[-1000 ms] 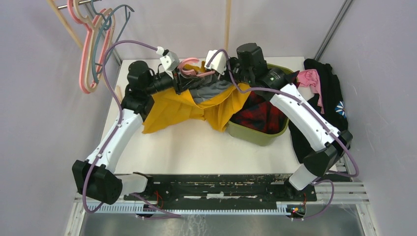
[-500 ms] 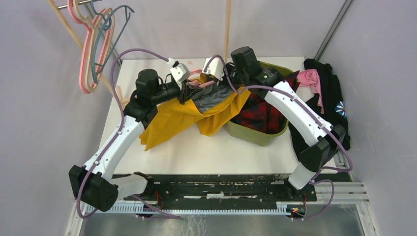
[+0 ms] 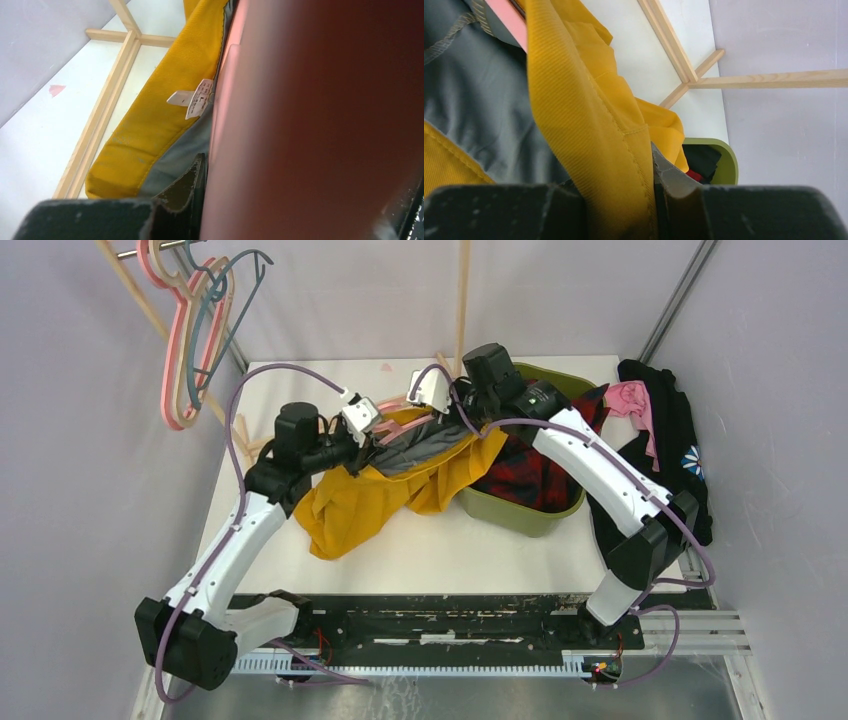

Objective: Remove the skirt from the hanger

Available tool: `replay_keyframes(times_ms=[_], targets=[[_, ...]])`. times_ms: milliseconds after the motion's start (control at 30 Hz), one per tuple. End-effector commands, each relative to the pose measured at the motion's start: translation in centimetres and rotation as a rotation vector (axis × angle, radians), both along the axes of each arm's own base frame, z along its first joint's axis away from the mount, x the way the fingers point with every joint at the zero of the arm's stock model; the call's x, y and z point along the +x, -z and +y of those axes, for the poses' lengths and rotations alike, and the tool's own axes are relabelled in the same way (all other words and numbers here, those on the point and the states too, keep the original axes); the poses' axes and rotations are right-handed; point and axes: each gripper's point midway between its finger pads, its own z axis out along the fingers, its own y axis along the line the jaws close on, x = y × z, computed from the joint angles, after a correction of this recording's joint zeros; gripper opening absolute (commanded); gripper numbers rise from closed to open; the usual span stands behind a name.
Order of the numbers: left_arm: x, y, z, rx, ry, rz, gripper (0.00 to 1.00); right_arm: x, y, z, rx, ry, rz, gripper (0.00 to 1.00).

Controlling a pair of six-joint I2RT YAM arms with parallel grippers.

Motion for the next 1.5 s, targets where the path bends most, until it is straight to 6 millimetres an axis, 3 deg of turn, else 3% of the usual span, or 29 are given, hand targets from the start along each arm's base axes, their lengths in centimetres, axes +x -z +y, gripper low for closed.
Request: replay_keyframes(times_ms=[0, 100, 200, 233, 267, 300, 633, 767, 933, 1000, 1200, 1333, 1467], targets=[[-4.6, 7.9, 5.2, 0.175, -0.131, 0.327, 0.17, 3.2, -15.0, -1.5, 0.33, 0.15, -0.393, 0.01], [-4.3, 5.4, 5.3, 0.132, -0.137, 0.281, 0.2, 3.1, -15.0, -1.6, 0.332, 0.148, -0.392, 0.01], [-4.1, 1.9, 3.3, 0.033, -0.054, 0.232, 0.31, 3.1, -14.8, -1.6, 0.333, 0.146, -0.387, 0.01], [-4.2, 1.0, 2.6, 0.009, -0.015, 0.229, 0.58, 3.1, -14.7, -1.6, 0.331, 0.145, -0.385, 0.01], [-4.2, 0.3, 2.1, -0.013, 0.014, 0.226, 0.94, 3.0, -14.7, -1.6, 0.329, 0.145, -0.383, 0.01], [-4.1, -0.6, 1.6, -0.034, 0.036, 0.217, 1.0, 3.0, -14.6, -1.6, 0.328, 0.145, -0.381, 0.01], [-3.3, -10.1, 0.4, -0.134, 0.066, -0.035, 0.99, 3.1, -13.9, -1.3, 0.324, 0.137, -0.364, 0.01], [-2.1, -12.8, 0.3, -0.183, 0.028, -0.096, 0.99, 3.2, -13.8, -1.1, 0.329, 0.136, -0.358, 0.01], [-2.7, -17.1, -1.3, -0.289, 0.116, -0.137, 0.99, 3.3, -13.6, -1.0, 0.333, 0.137, -0.353, 0.01], [-2.4, -16.9, -1.9, -0.308, 0.134, -0.129, 0.99, 3.4, -13.4, -0.8, 0.333, 0.135, -0.348, 0.01], [0.7, -12.9, -2.0, -0.261, 0.063, -0.046, 0.99, 3.2, -13.6, -1.0, 0.329, 0.136, -0.349, 0.01], [2.6, -10.1, -1.4, -0.16, 0.045, -0.095, 1.0, 2.6, -13.7, -1.3, 0.323, 0.124, -0.345, 0.01], [4.7, -9.8, -1.0, -0.097, 0.025, -0.177, 0.96, 1.9, -14.0, -1.4, 0.327, 0.114, -0.338, 0.01]])
